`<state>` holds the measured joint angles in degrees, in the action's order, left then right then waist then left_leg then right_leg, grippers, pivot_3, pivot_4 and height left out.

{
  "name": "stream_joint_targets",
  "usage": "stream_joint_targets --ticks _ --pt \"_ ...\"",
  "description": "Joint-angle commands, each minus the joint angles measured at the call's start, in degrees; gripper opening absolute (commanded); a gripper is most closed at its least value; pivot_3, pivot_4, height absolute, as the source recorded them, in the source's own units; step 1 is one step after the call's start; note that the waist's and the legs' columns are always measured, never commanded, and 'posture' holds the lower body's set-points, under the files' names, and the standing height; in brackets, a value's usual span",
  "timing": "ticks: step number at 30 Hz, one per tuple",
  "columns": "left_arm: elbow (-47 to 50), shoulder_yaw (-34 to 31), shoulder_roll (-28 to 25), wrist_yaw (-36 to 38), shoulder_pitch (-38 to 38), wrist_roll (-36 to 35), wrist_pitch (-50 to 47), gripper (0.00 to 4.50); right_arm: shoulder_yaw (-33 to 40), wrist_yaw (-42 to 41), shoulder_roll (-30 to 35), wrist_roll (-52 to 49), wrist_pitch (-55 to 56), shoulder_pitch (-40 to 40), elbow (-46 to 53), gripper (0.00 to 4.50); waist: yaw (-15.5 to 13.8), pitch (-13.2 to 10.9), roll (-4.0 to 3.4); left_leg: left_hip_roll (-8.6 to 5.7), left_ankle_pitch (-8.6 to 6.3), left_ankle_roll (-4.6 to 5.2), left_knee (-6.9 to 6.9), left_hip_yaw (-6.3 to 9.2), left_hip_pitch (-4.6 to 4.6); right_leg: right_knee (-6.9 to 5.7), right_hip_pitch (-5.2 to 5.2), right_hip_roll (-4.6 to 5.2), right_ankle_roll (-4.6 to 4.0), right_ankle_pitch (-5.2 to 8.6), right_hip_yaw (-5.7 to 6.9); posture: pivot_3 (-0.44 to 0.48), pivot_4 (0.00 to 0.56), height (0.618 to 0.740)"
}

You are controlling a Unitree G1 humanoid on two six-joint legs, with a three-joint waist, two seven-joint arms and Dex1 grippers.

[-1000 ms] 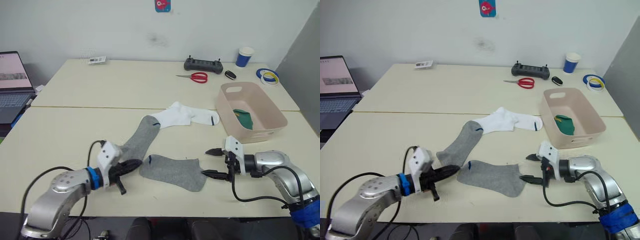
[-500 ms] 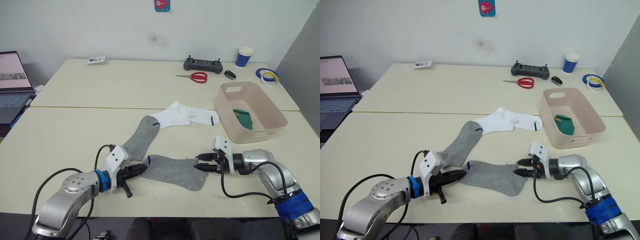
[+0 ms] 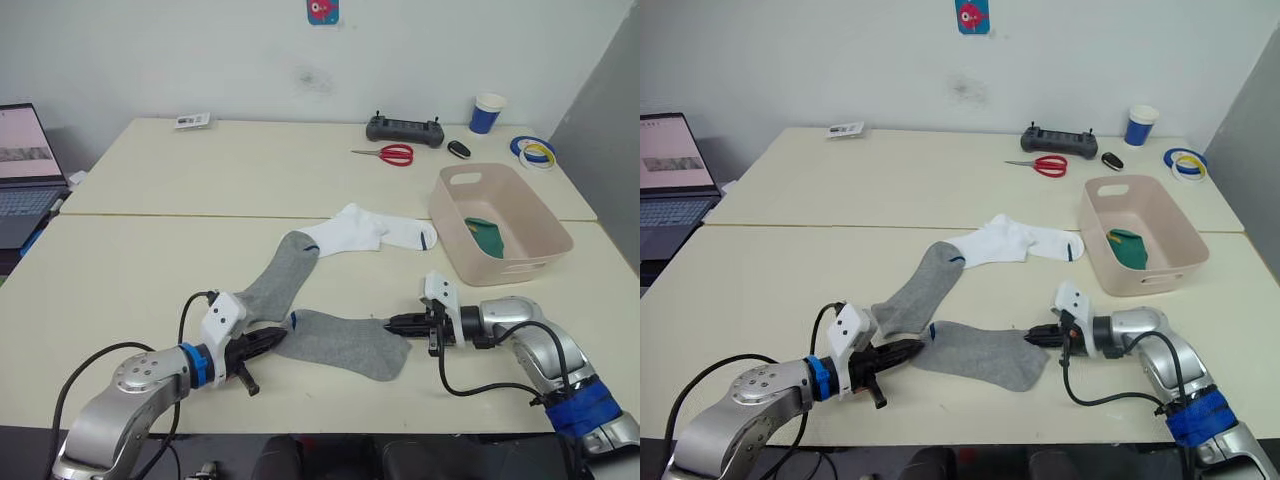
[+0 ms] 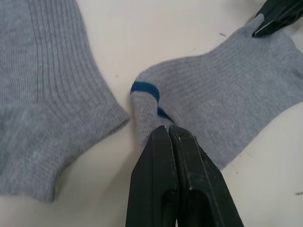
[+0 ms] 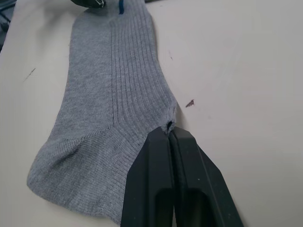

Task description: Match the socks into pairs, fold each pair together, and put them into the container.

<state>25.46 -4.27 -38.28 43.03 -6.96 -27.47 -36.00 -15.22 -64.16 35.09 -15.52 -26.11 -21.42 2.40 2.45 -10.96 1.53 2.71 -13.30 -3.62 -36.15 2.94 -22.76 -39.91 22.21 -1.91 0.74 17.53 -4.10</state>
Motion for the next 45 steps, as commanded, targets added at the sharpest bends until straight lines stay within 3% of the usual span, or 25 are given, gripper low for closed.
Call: stream_joint_targets --ticks 1,14,17,24,28,35,39,45 --pt "3.85 -1.84 -0.26 0.10 -0.50 -2.33 -0.57 0.00 -1.78 -2.29 0.43 2.72 4.56 -3.39 -1.64 0.01 -0.04 0.00 0.00 0.00 0.00 0.00 0.00 0.00 0.00 0.00 0.00 0.00 0.00 0.00 0.00 0.000 0.150 0.740" --pt "2.86 -8.25 -2.33 1.71 -3.59 -3.35 0.31 0.00 -3.62 -7.30 -2.35 7.06 12.09 -12.83 -16.88 0.01 -0.08 0.00 0.00 0.01 0.00 0.00 0.02 -0.01 0.00 0.01 0.00 0.05 -0.02 -0.01 0.01 0.000 0.150 0.740" --pt "1.47 -10.39 -2.43 1.78 -4.38 -2.34 2.16 0.00 -2.50 -8.38 -1.94 5.67 10.59 -11.89 -14.89 0.66 -0.09 0.00 0.00 0.02 0.00 0.00 0.02 0.05 0.00 0.00 0.00 0.06 -0.02 -0.01 0.00 0.000 0.150 0.740" --pt "-1.06 -14.79 -3.14 2.08 -5.17 -1.06 5.65 0.00 3.55 -7.39 1.76 -1.03 1.37 -8.30 -1.11 3.03 -0.23 -0.02 -0.03 0.00 0.00 0.00 0.01 0.03 -0.01 0.00 0.00 0.06 -0.02 0.00 0.00 0.000 0.150 0.740" --pt "-2.64 -16.19 -3.20 2.58 -7.11 0.41 8.79 0.94 6.38 -4.35 2.93 -5.77 -6.88 -7.89 9.99 4.49 -0.08 -0.02 -0.04 0.03 0.00 0.00 0.03 0.01 0.00 0.01 0.01 0.07 -0.02 0.01 0.00 0.000 0.150 0.740" --pt "-4.47 -11.49 -3.11 3.34 -3.21 5.48 16.68 3.26 4.82 1.57 -2.09 -8.51 -12.47 -12.62 17.23 4.50 -0.17 -0.03 -0.04 0.05 0.00 -0.01 0.02 0.10 -0.02 -0.02 0.02 0.06 -0.07 0.02 0.00 0.000 0.150 0.740" --pt "-10.50 -4.27 -5.84 2.52 2.03 18.01 28.57 4.47 4.22 3.36 -3.64 -9.13 -13.29 -13.36 18.10 4.50 -0.66 -0.02 -0.04 -0.02 0.01 -0.01 0.02 0.03 -0.04 0.04 0.02 0.05 -0.06 0.02 0.01 0.000 0.150 0.740" --pt "-17.38 2.54 -7.48 4.09 7.41 24.75 33.33 4.47 3.85 4.04 -2.73 -8.67 -11.85 -11.85 18.23 4.50 -0.62 -0.02 -0.04 0.00 -0.01 0.01 0.06 -0.06 -0.11 0.12 0.09 0.06 -0.07 0.01 0.03 0.000 0.150 0.740"
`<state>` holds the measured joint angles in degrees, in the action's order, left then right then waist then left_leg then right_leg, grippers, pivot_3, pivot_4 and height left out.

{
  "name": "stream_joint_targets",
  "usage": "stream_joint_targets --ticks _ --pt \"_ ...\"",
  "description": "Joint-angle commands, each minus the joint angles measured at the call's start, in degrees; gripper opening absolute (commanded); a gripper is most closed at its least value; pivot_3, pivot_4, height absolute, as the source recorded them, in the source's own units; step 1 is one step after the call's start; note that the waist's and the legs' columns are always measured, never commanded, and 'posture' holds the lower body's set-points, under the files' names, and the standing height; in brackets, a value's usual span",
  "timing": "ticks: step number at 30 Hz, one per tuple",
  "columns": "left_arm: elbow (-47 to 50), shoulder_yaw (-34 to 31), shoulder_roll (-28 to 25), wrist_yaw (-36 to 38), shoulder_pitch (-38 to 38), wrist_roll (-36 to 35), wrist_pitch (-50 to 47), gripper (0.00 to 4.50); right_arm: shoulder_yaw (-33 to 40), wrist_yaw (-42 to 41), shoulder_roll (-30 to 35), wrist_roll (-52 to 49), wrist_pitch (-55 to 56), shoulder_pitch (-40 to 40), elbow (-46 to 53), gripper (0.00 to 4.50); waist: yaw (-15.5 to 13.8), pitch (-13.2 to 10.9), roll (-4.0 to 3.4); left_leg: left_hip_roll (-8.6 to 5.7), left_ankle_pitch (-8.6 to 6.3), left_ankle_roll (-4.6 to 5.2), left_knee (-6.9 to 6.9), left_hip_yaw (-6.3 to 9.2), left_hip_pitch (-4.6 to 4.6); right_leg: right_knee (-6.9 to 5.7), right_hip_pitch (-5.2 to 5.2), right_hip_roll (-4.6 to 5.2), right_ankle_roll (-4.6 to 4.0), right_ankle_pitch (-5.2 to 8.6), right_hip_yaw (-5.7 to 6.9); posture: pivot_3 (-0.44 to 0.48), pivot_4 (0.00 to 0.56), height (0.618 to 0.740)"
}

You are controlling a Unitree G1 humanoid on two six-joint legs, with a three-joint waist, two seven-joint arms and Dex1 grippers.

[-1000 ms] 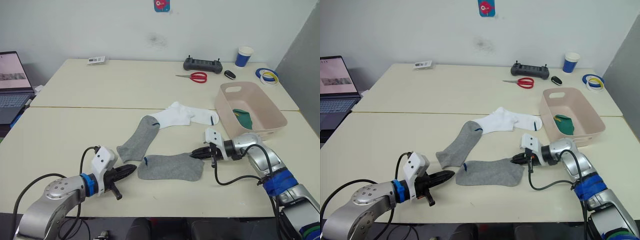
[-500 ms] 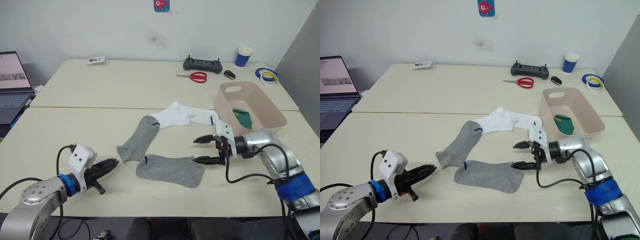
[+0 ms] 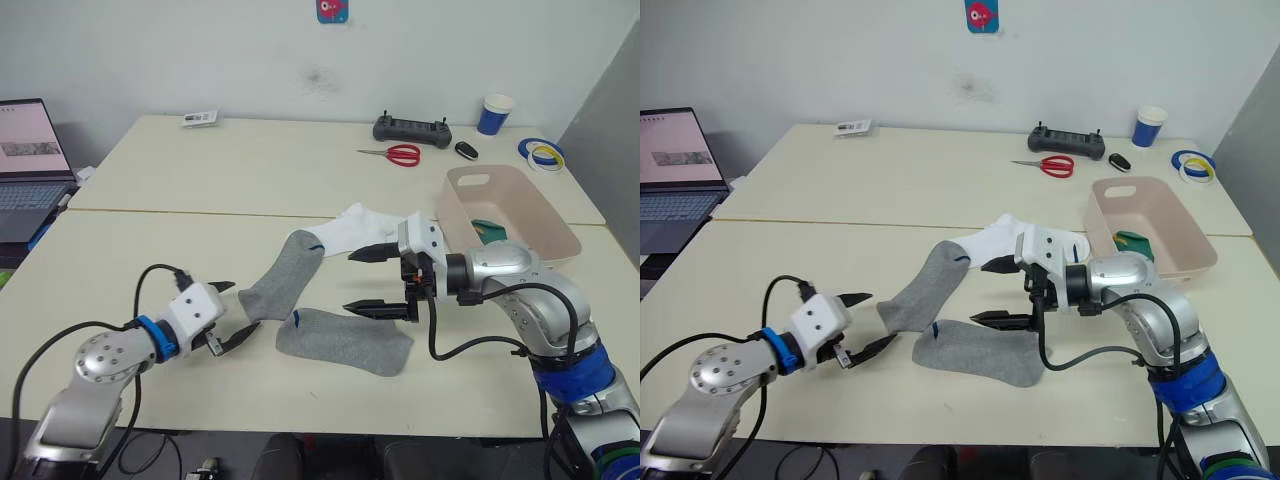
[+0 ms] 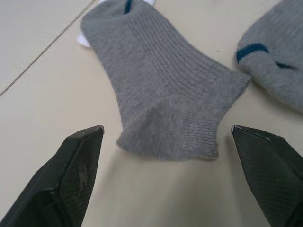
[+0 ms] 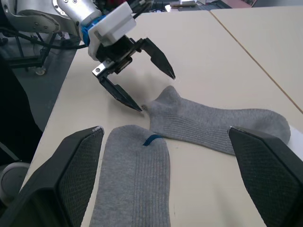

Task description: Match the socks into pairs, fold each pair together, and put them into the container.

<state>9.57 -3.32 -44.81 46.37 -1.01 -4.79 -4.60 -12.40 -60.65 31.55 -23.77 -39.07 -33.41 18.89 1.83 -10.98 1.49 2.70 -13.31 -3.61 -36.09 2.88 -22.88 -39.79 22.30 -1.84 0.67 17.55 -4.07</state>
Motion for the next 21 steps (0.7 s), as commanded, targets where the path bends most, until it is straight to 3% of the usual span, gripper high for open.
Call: stream_joint_targets --ticks 1,7,14,15,21 --pt "-2.40 2.37 -1.16 1.20 2.02 2.75 2.35 4.29 1.15 0.64 0.91 -0.47 1.18 0.24 1.73 4.50 0.01 0.00 0.00 0.01 0.00 0.00 0.01 0.02 0.00 -0.01 0.00 0.00 0.00 0.00 0.01 0.000 0.150 0.740" --pt "-7.24 4.62 -1.95 2.60 4.39 5.04 4.59 2.59 1.11 1.41 1.31 -0.66 1.58 0.50 1.39 4.50 0.04 0.01 -0.03 0.04 0.00 0.01 0.02 0.06 0.09 -0.13 -0.01 -0.01 0.00 0.00 0.01 0.000 0.150 0.740" --pt "-7.84 4.74 -0.10 3.57 5.71 1.16 -1.51 0.26 0.90 1.60 1.26 -0.91 1.19 -0.48 1.07 4.50 0.08 0.01 -0.04 0.03 0.02 0.02 -0.02 0.03 0.15 -0.17 -0.05 -0.04 0.00 -0.05 0.03 0.000 0.150 0.740" --pt "-7.74 4.10 0.49 3.04 5.84 0.20 -3.03 0.05 0.87 1.62 1.28 -0.90 1.19 -0.62 1.04 4.50 0.08 0.02 -0.04 0.03 0.02 0.02 -0.01 0.03 0.14 -0.17 -0.05 -0.04 0.00 -0.05 0.03 0.000 0.150 0.740" --pt "-4.37 -2.81 3.40 -0.61 7.45 -8.11 -15.49 0.05 0.87 1.90 1.06 -0.81 1.33 -1.57 0.37 4.50 0.15 0.01 -0.04 0.05 0.02 0.03 -0.02 0.07 0.13 -0.19 -0.05 -0.04 0.00 -0.05 0.06 0.000 0.150 0.740"
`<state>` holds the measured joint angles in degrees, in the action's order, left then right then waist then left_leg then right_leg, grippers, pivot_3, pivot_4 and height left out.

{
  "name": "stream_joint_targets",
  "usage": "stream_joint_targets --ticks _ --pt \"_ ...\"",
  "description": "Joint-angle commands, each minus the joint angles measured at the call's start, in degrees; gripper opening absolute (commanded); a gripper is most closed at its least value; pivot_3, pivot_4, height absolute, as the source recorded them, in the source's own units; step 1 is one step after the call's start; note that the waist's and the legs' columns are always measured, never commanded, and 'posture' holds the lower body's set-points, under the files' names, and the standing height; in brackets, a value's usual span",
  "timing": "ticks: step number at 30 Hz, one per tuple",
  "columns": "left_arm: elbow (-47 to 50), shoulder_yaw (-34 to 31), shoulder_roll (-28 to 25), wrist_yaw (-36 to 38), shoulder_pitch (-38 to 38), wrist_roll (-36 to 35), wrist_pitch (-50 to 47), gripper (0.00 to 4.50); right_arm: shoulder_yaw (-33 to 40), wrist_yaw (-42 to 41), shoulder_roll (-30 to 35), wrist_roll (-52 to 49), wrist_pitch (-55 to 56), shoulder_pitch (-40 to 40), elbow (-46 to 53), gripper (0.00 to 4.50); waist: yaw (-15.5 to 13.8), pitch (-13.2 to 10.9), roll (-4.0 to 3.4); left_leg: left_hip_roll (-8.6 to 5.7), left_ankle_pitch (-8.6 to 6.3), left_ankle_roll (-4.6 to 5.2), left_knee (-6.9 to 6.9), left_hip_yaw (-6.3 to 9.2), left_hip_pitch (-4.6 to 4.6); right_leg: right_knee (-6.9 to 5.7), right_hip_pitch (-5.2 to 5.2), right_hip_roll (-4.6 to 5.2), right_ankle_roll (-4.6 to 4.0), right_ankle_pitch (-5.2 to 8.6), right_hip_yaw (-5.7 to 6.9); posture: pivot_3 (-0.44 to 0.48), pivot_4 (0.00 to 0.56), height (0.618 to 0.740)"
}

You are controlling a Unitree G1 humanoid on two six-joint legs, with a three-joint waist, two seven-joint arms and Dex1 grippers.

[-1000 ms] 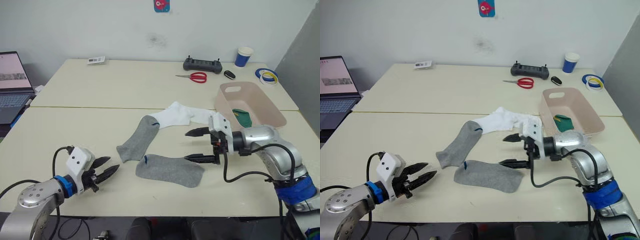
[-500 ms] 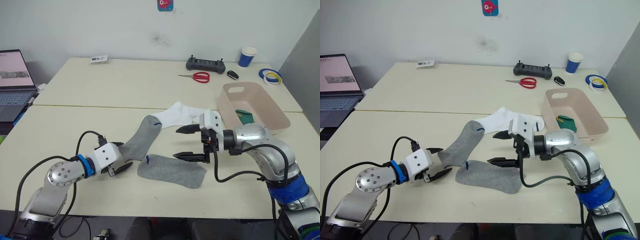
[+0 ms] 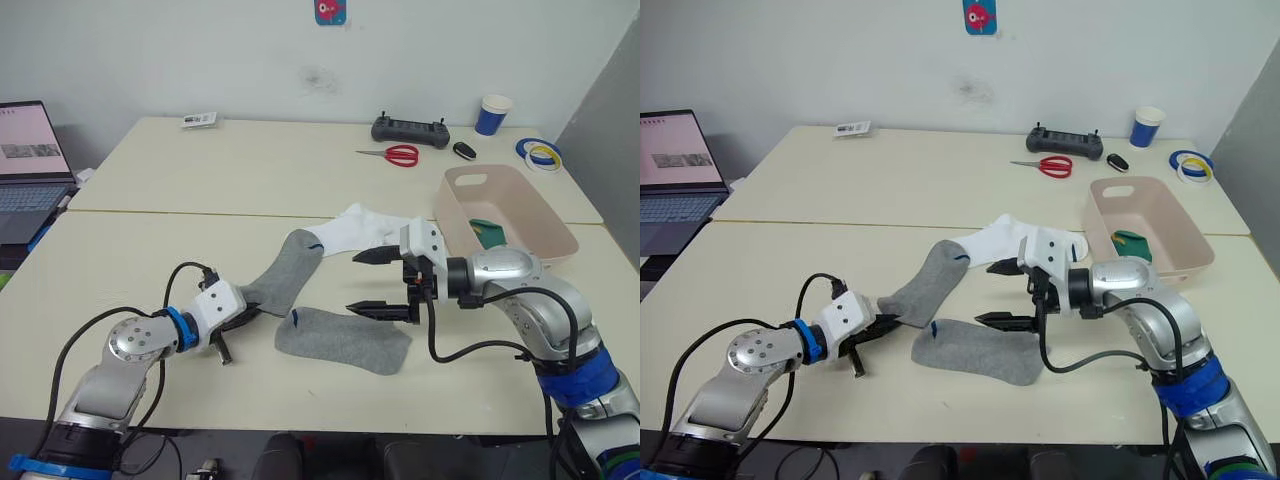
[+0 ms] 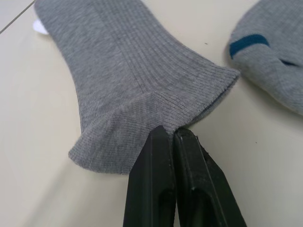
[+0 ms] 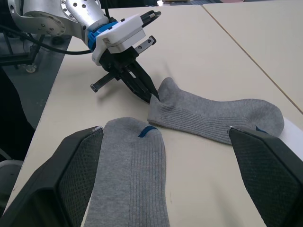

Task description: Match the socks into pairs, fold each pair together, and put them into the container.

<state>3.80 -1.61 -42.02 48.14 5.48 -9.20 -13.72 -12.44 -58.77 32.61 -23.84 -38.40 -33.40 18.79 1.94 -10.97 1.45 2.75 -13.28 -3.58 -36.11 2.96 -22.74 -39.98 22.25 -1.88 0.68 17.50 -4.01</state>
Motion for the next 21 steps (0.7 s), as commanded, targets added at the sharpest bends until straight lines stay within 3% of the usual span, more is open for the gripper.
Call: stream_joint_targets --ticks 1,8,11,21 --pt "2.84 -6.13 1.24 -2.84 1.30 -6.35 -9.53 0.05 0.86 0.15 -0.14 -0.69 0.73 -1.69 0.32 4.50 0.04 0.00 0.00 0.00 0.00 0.00 0.00 0.01 0.00 0.00 0.00 0.00 0.00 0.00 0.00 0.000 0.150 0.740" --pt "13.45 -14.74 3.63 -6.57 4.35 -23.24 -29.40 0.05 0.24 0.67 -0.98 0.22 2.05 -2.69 -1.31 4.50 0.05 0.00 0.02 0.00 0.00 0.00 0.00 0.06 -0.13 0.06 0.04 0.00 0.01 0.01 0.05 0.000 0.150 0.740" --pt "17.94 -15.59 3.91 -9.71 6.20 -28.59 -37.50 0.05 0.16 0.76 -0.99 0.82 2.76 -2.75 -1.86 4.50 0.02 -0.01 0.02 -0.01 -0.01 -0.01 0.01 0.12 -0.15 0.06 0.04 0.00 0.01 0.01 0.05 0.000 0.150 0.740" --pt "27.00 -5.25 8.41 -19.93 12.30 -32.94 -52.04 0.05 -0.30 0.89 -0.97 3.18 4.85 -2.08 -2.78 4.50 -0.07 0.00 0.03 -0.04 0.01 -0.02 -0.01 0.16 -0.12 0.05 0.00 -0.01 0.02 0.01 0.03 0.000 0.150 0.740"
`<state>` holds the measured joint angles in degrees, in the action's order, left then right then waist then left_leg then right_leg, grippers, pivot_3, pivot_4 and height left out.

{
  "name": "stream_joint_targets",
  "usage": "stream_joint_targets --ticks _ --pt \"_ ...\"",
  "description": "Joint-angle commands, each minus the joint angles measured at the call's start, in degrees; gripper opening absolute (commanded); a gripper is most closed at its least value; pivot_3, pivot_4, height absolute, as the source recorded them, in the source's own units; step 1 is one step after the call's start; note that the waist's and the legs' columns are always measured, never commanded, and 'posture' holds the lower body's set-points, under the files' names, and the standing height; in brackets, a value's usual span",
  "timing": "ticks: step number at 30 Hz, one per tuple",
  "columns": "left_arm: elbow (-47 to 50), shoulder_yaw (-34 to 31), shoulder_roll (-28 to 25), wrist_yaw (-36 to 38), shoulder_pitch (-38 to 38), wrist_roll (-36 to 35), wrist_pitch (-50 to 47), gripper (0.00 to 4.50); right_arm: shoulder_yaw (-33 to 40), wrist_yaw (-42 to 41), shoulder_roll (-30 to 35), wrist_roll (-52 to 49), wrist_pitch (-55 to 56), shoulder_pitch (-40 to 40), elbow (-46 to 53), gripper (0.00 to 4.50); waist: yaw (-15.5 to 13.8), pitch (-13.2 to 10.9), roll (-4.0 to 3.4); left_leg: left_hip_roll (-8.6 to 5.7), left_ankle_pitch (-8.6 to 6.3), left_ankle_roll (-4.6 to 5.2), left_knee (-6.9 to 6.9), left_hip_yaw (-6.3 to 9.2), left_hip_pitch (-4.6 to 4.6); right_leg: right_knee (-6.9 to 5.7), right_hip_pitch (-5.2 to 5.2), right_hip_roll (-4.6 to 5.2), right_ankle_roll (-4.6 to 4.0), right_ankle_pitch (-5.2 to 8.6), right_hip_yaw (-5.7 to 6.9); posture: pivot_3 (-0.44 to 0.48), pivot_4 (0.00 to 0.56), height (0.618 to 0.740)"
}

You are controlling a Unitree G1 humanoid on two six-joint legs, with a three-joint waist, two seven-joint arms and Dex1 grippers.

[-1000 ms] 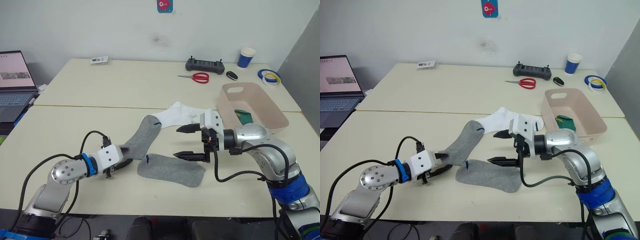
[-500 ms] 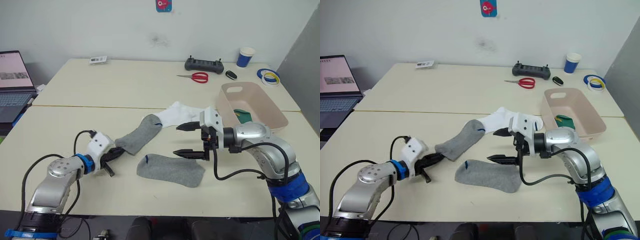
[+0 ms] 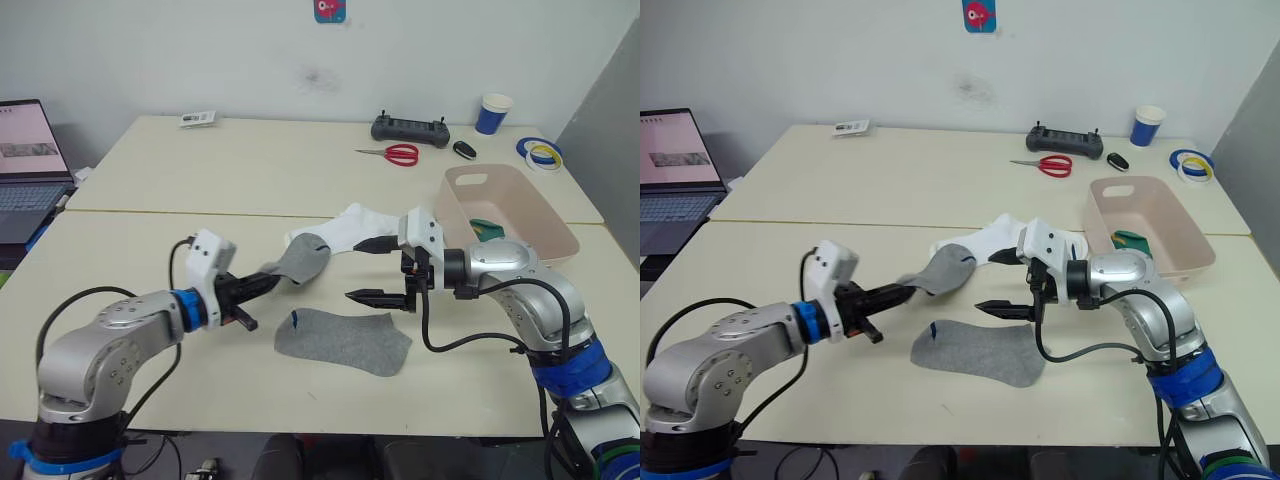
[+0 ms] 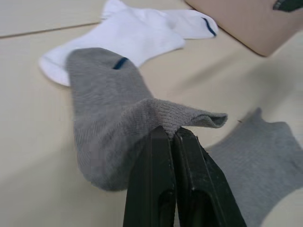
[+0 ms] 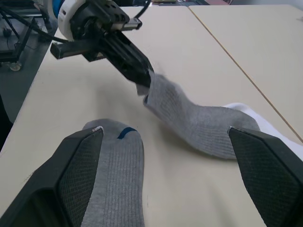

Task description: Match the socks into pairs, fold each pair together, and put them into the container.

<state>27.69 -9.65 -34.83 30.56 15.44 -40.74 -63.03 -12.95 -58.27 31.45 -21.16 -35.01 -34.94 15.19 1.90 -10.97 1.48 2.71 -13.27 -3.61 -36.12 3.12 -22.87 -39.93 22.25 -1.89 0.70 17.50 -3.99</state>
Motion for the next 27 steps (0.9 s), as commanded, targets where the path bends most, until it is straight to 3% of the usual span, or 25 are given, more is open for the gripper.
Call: stream_joint_targets --ticks 1,7,12,15,21,25,27 --pt "3.68 3.82 1.88 -2.94 2.94 -1.82 -4.04 0.05 0.23 0.41 0.33 0.73 1.67 -0.36 0.63 4.50 -0.02 0.00 0.00 -0.01 0.00 0.00 -0.01 0.01 -0.01 0.00 0.00 -0.01 0.00 0.00 0.00 0.000 0.150 0.740" --pt "6.47 11.78 3.73 -5.08 6.62 -2.28 -10.29 0.05 0.99 0.21 1.49 2.01 3.11 0.91 -1.11 4.50 -0.03 0.00 0.01 -0.03 0.00 -0.01 0.00 -0.03 -0.01 0.01 0.00 0.00 0.00 0.00 -0.03 0.000 0.150 0.740" --pt "5.19 16.32 6.44 -5.31 8.89 -0.76 -9.40 0.05 1.27 0.34 2.24 2.17 3.35 2.26 -1.23 4.50 0.00 0.00 0.01 -0.05 0.00 -0.01 0.00 -0.01 -0.02 0.01 0.00 -0.02 0.00 0.00 -0.04 0.000 0.150 0.740" --pt "4.23 18.99 7.02 -4.22 9.26 0.35 -7.55 0.66 1.74 0.52 3.07 2.52 3.70 3.10 -1.61 4.50 0.04 0.00 0.01 -0.05 0.00 -0.01 0.00 -0.04 0.00 0.01 0.00 -0.02 0.00 0.00 -0.04 0.000 0.150 0.740" --pt "2.18 16.80 2.92 2.82 9.91 -0.84 -3.90 2.58 3.71 1.86 5.22 2.06 2.27 5.23 -1.64 4.50 0.02 0.00 0.01 -0.06 0.00 -0.01 0.00 -0.04 0.00 0.01 0.00 -0.05 0.00 0.00 -0.06 0.000 0.150 0.740" --pt "-9.83 14.23 -3.39 11.86 14.12 5.27 9.77 3.86 5.86 3.56 6.05 -0.56 -2.50 8.32 1.27 4.50 -0.05 -0.01 0.02 -0.06 0.01 -0.01 0.00 -0.01 0.00 0.01 0.01 -0.07 0.00 0.00 -0.02 0.000 0.150 0.740" --pt "-17.93 16.28 -4.33 15.10 16.66 10.47 18.44 3.86 5.93 4.39 5.99 -1.01 -4.02 9.61 2.94 4.50 -0.08 -0.01 0.01 -0.08 0.01 -0.01 0.00 -0.03 0.02 0.01 0.00 -0.08 -0.01 0.01 0.02 0.000 0.150 0.740"
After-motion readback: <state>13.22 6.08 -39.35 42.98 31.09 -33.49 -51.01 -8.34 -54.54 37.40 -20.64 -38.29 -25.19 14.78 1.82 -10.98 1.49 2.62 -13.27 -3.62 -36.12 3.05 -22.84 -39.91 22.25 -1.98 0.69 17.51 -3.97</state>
